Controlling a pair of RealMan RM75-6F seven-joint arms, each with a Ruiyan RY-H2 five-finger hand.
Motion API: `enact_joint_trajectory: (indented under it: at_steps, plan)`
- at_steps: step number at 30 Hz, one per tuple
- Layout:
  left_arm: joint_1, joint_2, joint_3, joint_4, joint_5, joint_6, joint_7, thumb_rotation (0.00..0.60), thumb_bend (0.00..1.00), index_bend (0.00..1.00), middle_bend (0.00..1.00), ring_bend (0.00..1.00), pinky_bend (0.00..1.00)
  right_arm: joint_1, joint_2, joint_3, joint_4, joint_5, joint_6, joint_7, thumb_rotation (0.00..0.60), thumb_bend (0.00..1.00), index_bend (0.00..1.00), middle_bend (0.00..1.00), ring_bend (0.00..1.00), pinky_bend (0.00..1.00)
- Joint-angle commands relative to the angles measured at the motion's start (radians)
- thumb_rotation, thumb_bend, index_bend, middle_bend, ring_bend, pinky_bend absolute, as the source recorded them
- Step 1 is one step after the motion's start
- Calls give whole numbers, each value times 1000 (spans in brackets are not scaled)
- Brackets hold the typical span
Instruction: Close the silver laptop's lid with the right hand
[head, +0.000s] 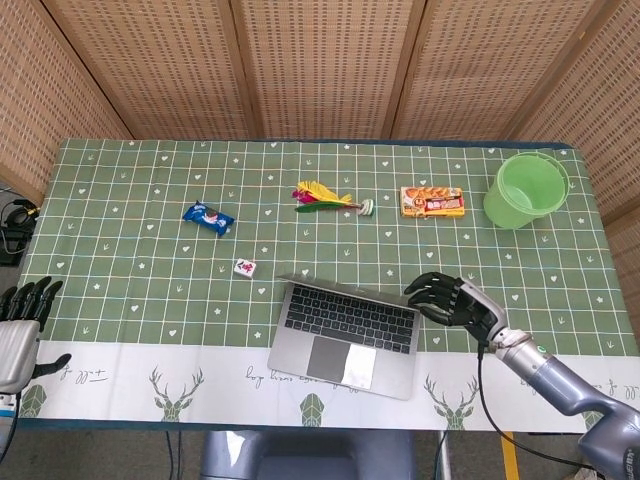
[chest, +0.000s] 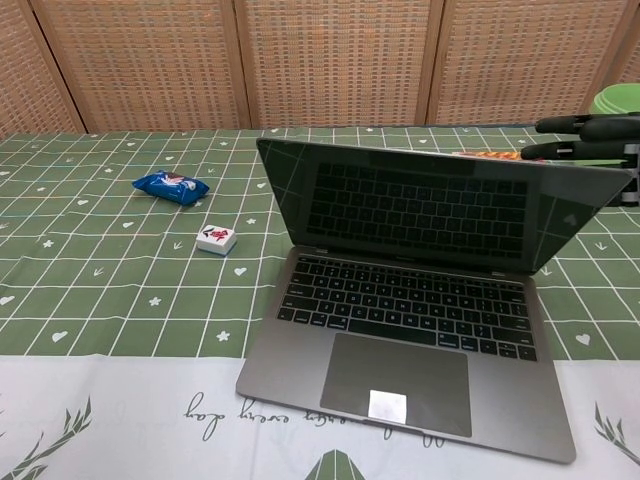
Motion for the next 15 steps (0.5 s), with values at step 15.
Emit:
enact_joint_trajectory:
  at_steps: [15]
  plan:
    - [-1,2,1,-1,-2,-3,-1,600,0,0,0,0,0,132,-7,-196,92,-167,162,175,600,465,424,456,405,308]
